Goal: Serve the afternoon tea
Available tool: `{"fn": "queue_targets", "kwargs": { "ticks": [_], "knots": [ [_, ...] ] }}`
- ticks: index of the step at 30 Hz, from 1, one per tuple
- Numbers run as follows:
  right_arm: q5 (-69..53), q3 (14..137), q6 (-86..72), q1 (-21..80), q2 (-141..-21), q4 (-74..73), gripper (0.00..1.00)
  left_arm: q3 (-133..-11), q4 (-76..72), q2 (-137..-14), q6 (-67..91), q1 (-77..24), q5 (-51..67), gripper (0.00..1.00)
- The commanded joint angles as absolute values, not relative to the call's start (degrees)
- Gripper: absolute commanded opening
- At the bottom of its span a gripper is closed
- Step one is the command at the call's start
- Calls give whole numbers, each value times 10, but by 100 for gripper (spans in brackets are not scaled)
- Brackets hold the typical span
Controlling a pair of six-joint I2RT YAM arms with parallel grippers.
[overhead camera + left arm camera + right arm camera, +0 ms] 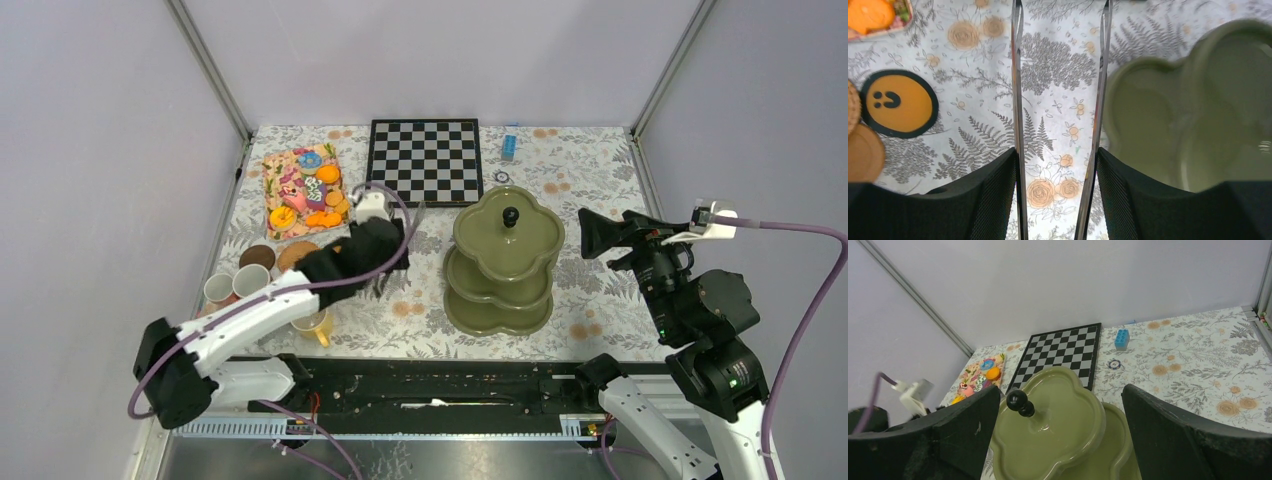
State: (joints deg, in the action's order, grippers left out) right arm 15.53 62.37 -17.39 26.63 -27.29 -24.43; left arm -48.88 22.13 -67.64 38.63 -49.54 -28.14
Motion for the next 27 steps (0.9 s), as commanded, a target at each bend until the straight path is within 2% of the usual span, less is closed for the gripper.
{"fn": "queue_targets", "kwargs": {
  "ticks": [1, 5, 11, 16, 21, 27],
  "knots": [
    [152, 626, -162, 269, -279, -207, 98, -598, 365, -625, 333, -421, -154, 61],
    [146, 611, -163, 269, -278, -196, 98, -678, 448, -615, 284, -319, -63, 61],
    [104, 572, -185, 269, -279, -173, 98, -767, 541, -667, 187, -142, 53, 61],
    [81, 530, -175, 269, -291, -167, 98, -784, 529, -701, 166, -62, 34, 61],
    [89, 512, -132, 269, -317, -184, 98, -813, 511, -732, 166, -54, -57, 61],
    [71, 500, -140, 269, -310, -188, 98, -854, 492, -784, 173, -49, -90, 60]
  ]
}}
